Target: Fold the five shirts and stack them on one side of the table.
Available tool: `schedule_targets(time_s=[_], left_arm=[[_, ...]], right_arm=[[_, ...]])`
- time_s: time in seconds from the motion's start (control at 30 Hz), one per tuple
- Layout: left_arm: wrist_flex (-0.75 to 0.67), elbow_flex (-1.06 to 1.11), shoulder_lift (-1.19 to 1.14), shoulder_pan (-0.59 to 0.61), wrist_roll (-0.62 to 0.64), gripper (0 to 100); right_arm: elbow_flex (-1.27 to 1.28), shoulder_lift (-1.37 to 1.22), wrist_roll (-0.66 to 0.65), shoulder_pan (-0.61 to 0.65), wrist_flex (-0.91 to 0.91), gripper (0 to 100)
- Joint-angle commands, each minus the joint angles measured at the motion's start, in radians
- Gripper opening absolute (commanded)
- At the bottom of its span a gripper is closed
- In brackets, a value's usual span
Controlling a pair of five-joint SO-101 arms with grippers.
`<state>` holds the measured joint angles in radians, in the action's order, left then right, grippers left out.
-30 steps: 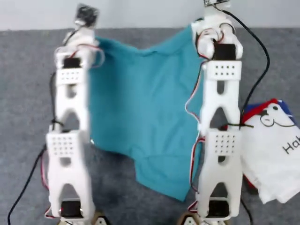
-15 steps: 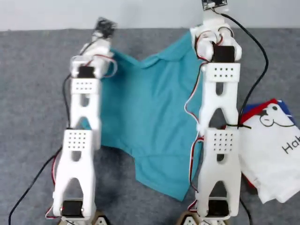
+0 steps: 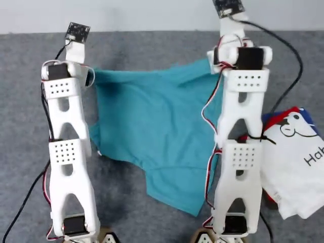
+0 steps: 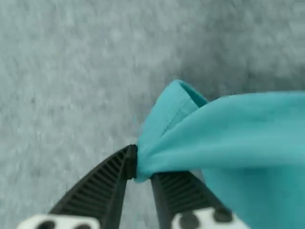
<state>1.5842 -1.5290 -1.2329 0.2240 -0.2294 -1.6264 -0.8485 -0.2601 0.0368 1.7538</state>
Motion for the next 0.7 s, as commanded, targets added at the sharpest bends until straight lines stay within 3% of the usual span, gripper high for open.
schedule_targets(time_s=[0.0,0.17,0.43,0.67], left_arm=[[0.129,-0.05,0.132,0.003,-0.006,1],[0.172,-0.044,0.173,0.032,-0.006,1],[0.175,-0.028,0.193,0.031,0.002,1],[0.175,0.346,0.344,0.034,0.003,1]], right_arm=[[0.084,0.208,-0.015,-0.042,0.048,0.9],[0.574,0.486,-0.02,-0.054,0.045,0.9],[1.393,1.0,-0.166,-0.05,0.039,0.9],[1.807,1.296,-0.222,0.028,0.039,0.9]])
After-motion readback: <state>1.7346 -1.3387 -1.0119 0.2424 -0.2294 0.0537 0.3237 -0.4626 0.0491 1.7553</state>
